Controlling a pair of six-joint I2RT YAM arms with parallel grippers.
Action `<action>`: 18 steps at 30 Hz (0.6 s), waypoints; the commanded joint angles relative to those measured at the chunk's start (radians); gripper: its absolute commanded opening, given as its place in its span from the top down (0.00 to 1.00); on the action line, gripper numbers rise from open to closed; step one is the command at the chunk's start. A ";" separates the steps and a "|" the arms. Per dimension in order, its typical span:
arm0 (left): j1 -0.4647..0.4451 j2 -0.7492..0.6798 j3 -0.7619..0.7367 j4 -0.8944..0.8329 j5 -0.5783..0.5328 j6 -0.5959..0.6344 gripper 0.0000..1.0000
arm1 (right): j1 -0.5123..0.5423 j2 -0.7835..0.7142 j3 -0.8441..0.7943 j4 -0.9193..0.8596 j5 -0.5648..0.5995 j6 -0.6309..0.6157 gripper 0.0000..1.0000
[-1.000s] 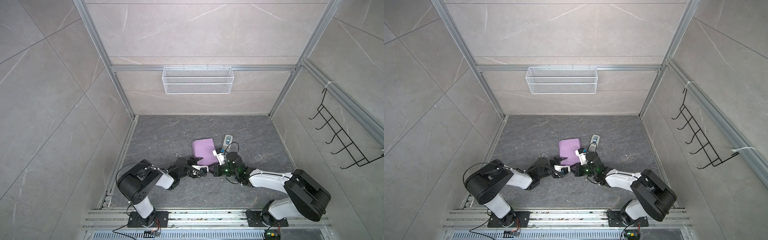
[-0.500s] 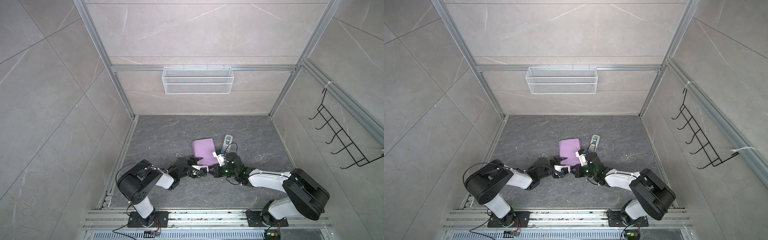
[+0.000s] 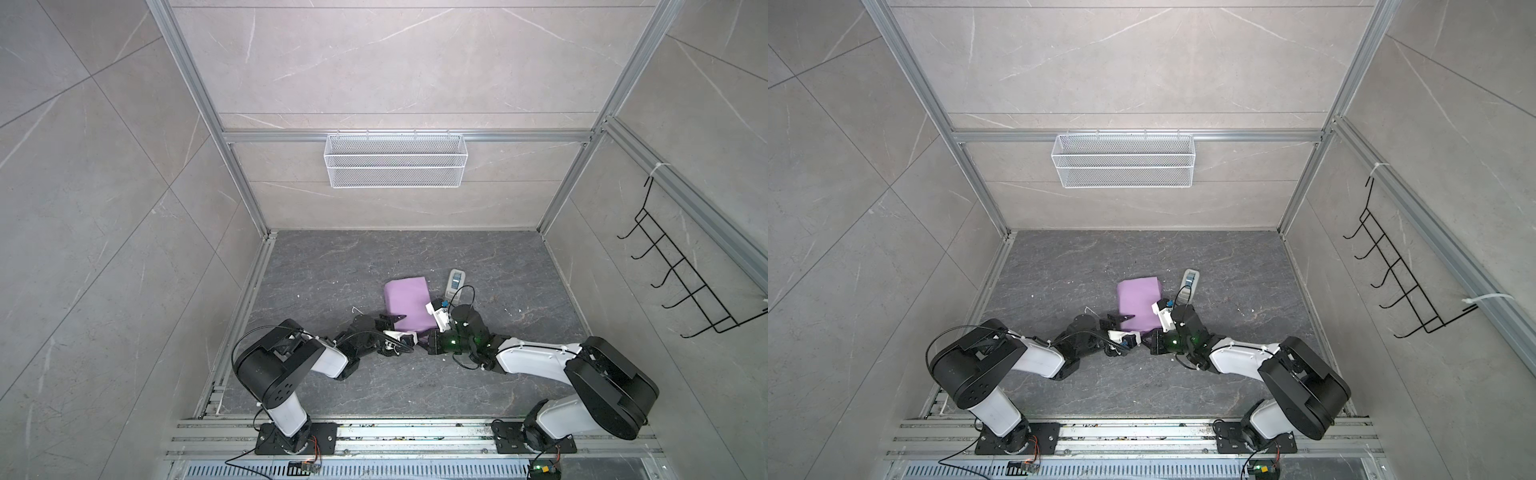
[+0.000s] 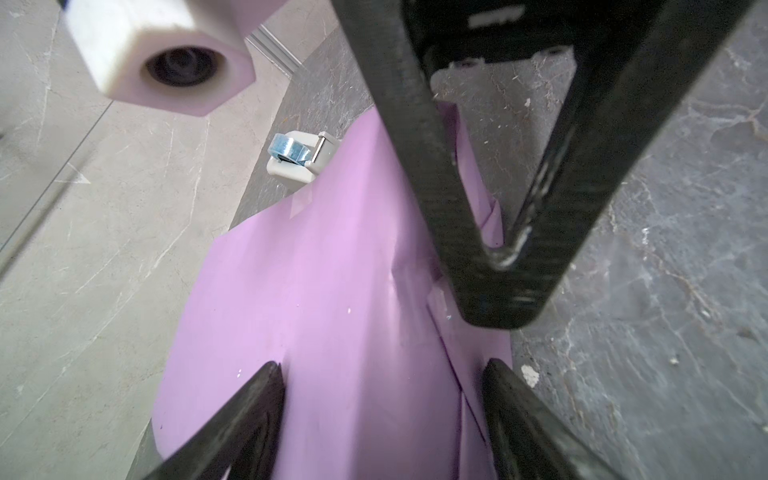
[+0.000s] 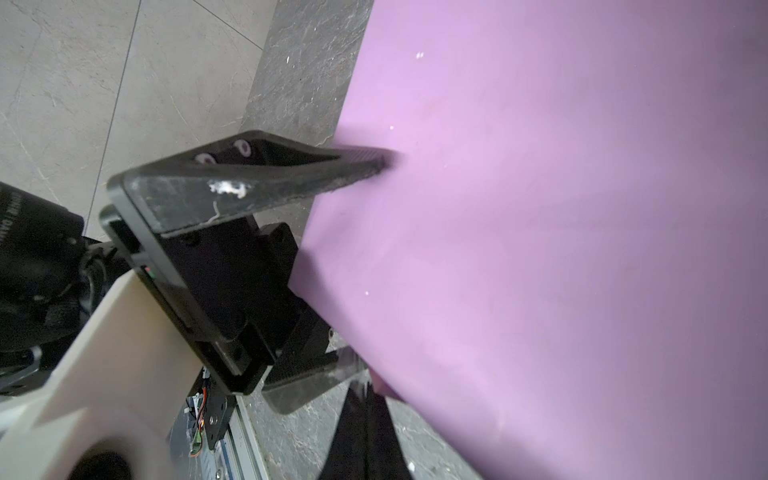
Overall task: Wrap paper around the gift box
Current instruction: 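Press the right gripper on the folded flap while the left gripper holds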
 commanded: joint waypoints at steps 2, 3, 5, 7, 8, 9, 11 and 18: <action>0.011 0.027 0.005 -0.070 0.003 -0.035 0.24 | -0.009 0.011 0.027 -0.016 0.020 -0.003 1.00; 0.010 0.027 0.006 -0.071 0.003 -0.035 0.24 | -0.008 0.013 0.029 -0.020 0.019 -0.004 1.00; 0.010 0.027 0.006 -0.070 0.003 -0.036 0.24 | -0.010 0.014 0.030 -0.017 0.019 -0.003 1.00; 0.010 0.027 0.006 -0.071 0.003 -0.036 0.24 | -0.011 0.016 0.031 -0.021 0.021 -0.003 1.00; 0.010 0.028 0.006 -0.071 0.003 -0.036 0.24 | -0.012 0.018 0.032 -0.021 0.021 -0.003 1.00; 0.010 0.027 0.006 -0.070 0.005 -0.036 0.24 | -0.013 0.019 0.032 -0.021 0.021 -0.004 1.00; 0.010 0.027 0.006 -0.070 0.005 -0.036 0.24 | -0.015 0.019 0.033 -0.021 0.022 -0.003 1.00; 0.010 0.029 0.007 -0.070 0.003 -0.035 0.24 | -0.019 0.024 0.037 -0.026 0.026 -0.003 1.00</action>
